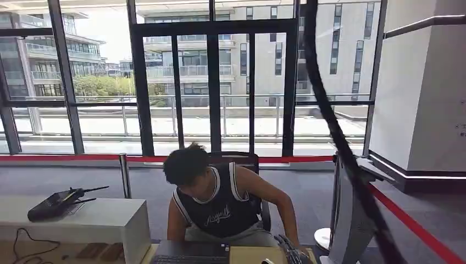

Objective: Pass the card to the sensor for recognition and then transmit it.

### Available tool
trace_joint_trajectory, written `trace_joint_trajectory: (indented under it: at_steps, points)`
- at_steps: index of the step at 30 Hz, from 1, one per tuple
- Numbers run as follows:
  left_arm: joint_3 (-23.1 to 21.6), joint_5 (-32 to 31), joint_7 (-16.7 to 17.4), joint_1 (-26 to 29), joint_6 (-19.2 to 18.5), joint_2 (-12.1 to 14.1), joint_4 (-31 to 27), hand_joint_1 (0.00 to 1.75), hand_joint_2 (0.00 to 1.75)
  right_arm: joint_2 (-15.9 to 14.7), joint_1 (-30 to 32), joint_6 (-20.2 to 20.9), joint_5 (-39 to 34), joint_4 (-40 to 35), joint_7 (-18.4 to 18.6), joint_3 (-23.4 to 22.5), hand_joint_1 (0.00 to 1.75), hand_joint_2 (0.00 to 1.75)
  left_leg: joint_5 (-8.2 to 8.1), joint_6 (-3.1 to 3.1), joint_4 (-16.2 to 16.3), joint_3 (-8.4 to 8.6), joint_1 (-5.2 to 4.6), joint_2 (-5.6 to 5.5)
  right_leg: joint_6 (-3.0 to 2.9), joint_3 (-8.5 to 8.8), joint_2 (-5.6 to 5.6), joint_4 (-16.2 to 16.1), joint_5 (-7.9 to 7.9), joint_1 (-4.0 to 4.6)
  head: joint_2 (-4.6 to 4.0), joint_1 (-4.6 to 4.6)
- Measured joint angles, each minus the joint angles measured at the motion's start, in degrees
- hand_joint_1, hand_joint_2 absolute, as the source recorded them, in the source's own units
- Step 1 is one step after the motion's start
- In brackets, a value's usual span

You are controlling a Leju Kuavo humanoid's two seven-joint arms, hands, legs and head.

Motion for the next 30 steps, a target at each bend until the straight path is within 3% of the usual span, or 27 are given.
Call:
trace_joint_trajectory:
  at_steps: [14, 20, 30]
  points:
    - [0.0, 0.94, 0.28, 0.22, 0.26, 0.0, 0.0, 0.0, 0.0, -1.62, 3.13, 2.97, -3.42, -6.1, -0.63, -1.18, 0.0, 1.75, 0.0, 0.0, 0.0, 0.01, 0.0, 0.0, 0.0, 0.01, 0.0, 0.01, 0.0, 0.0, 0.0, 0.0]
    - [0.31, 3.82, 1.97, 0.34, 1.18, 0.3, 0.0, 0.0, 0.0, -3.8, 9.36, 5.15, -7.93, -12.63, -0.79, -0.85, 0.0, 1.75, -0.01, 0.0, 0.0, 0.01, 0.01, -0.01, 0.0, 0.0, 0.0, -0.02, 0.0, 0.01, 0.0, -0.02]
    - [0.37, 4.57, 3.96, 0.54, 1.73, 1.01, -0.02, 0.0, 0.0, -10.08, 20.93, 5.59, -8.06, -27.37, 5.2, -0.87, 0.0, 1.75, -0.03, 0.02, 0.0, 0.03, 0.0, 0.01, -0.01, 0.0, 0.02, -0.05, -0.01, 0.0, 0.0, -0.02]
